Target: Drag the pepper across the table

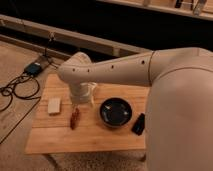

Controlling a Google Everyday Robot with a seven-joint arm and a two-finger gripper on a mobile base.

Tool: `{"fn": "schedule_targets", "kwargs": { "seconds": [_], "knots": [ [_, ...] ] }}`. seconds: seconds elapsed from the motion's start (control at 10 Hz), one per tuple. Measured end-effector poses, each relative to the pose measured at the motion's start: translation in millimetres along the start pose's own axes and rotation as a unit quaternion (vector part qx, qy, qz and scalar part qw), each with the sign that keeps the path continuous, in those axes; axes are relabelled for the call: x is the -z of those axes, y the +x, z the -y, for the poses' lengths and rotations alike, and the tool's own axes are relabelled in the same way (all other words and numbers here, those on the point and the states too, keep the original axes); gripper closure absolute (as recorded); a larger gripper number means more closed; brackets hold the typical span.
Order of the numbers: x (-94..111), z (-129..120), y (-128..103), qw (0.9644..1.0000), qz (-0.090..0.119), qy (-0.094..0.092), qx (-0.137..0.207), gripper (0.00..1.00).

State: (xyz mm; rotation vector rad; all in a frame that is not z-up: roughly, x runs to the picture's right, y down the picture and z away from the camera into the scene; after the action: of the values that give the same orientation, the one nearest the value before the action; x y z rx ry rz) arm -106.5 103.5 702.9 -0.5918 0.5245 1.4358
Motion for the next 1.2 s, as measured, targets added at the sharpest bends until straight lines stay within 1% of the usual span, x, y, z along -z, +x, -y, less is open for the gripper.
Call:
{"fn": "schedule_targets", "kwargs": {
  "seconds": [1.0,1.1,1.2],
  "knots": [
    [0.2,-0.4,-0.4,1.0,0.0,0.0,0.001,0.35],
    [-2.9,0.0,-1.8,1.0,-0.002,0.002,0.004,0.35],
    [-10.4,-4.3,-4.8,0.9998,-0.004,0.007,0.016,0.35]
  ]
}}
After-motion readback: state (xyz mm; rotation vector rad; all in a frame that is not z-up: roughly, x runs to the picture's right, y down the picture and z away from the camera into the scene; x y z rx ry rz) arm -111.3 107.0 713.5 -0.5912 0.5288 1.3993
